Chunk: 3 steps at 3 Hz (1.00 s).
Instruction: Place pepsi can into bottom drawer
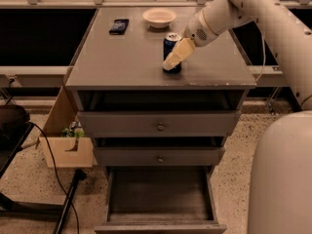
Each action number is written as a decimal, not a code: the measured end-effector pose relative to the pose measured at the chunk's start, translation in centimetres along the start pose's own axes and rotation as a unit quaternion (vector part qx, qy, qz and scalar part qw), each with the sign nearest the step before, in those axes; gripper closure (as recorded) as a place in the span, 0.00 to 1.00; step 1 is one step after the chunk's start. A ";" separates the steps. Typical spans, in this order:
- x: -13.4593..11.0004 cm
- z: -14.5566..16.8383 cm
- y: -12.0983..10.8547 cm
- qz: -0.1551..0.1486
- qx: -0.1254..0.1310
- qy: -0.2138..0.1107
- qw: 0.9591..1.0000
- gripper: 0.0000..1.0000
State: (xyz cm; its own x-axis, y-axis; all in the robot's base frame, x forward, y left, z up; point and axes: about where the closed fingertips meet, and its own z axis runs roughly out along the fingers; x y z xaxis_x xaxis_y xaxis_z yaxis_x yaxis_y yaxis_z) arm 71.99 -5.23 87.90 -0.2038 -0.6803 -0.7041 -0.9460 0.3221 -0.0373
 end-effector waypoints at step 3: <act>-0.4 0.1 1.6 -0.002 -0.018 -0.005 1.000 0.47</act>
Offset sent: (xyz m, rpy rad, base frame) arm -0.0125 0.0073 0.0020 0.0136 0.0155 0.0252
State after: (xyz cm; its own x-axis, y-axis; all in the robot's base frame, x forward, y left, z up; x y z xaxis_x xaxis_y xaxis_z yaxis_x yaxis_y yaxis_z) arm 70.55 -4.34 88.08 -0.1970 -0.6753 -0.7107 -0.9556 0.2943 -0.0148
